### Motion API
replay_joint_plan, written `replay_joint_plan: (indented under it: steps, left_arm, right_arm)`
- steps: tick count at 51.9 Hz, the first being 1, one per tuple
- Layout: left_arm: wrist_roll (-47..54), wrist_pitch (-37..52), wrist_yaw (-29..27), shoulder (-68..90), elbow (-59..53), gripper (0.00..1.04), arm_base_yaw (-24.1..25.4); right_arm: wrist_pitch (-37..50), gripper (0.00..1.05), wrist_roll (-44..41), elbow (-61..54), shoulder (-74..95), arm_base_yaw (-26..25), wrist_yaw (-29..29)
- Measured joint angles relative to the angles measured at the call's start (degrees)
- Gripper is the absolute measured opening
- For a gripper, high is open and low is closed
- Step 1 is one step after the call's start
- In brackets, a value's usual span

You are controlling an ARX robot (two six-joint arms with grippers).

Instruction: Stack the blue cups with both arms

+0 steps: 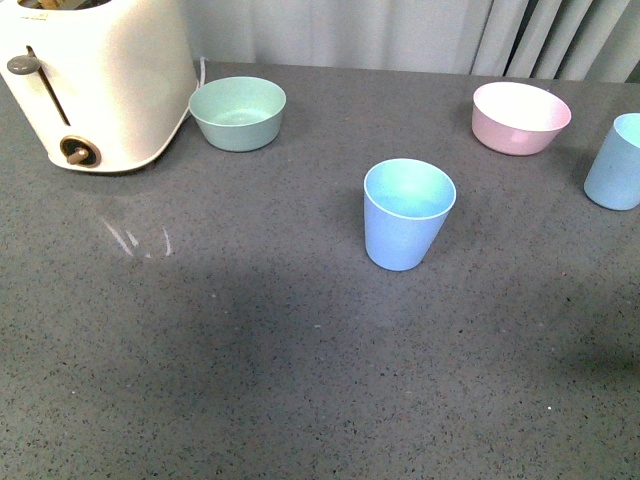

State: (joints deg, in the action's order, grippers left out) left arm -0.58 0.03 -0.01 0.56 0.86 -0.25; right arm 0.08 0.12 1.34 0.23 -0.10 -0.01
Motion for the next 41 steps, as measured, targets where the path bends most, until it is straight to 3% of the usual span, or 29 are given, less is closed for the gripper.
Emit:
replay_joint_plan:
  steps: [4, 9, 11, 20, 23, 29, 34, 41]
  left_arm:
    - [0.02, 0.00, 0.02, 0.00, 0.00, 0.31, 0.00]
    - [0.02, 0.00, 0.00, 0.00, 0.00, 0.47, 0.02]
    - [0.00, 0.00, 0.00, 0.00, 0.00, 0.55, 0.00]
    - [0.02, 0.00, 0.00, 0.00, 0.00, 0.85, 0.00]
    - [0.02, 0.00, 0.00, 0.00, 0.00, 0.96, 0.00]
    - [0.13, 0.00, 0.00, 0.00, 0.00, 0.96, 0.02]
    - [0.13, 0.00, 0.00, 0.00, 0.00, 0.96, 0.00]
    - [0.13, 0.00, 0.00, 0.00, 0.00, 0.96, 0.00]
  right_arm:
    - [-1.31, 0.96, 0.63, 0.39, 0.72, -0.02, 0.33]
    - [-15.58, 0.96, 4.07, 5.79, 9.03, -2.25, -0.17]
    - [-17.09, 0.96, 4.07, 6.97, 13.64, -4.48, -1.49]
    - [-5.66, 0.96, -0.87, 12.98, 28.63, -11.96, -7.45]
    - [2.23, 0.96, -6.93, 17.79, 39.32, -12.70, -8.22]
    - [9.20, 0.96, -18.58, 25.68, 58.82, -11.47, -8.83]
    - [13.31, 0.96, -26.49, 31.19, 71.63, -10.19, -5.86]
    - [11.23, 0.96, -30.56, 39.26, 83.60, -8.63, -4.48]
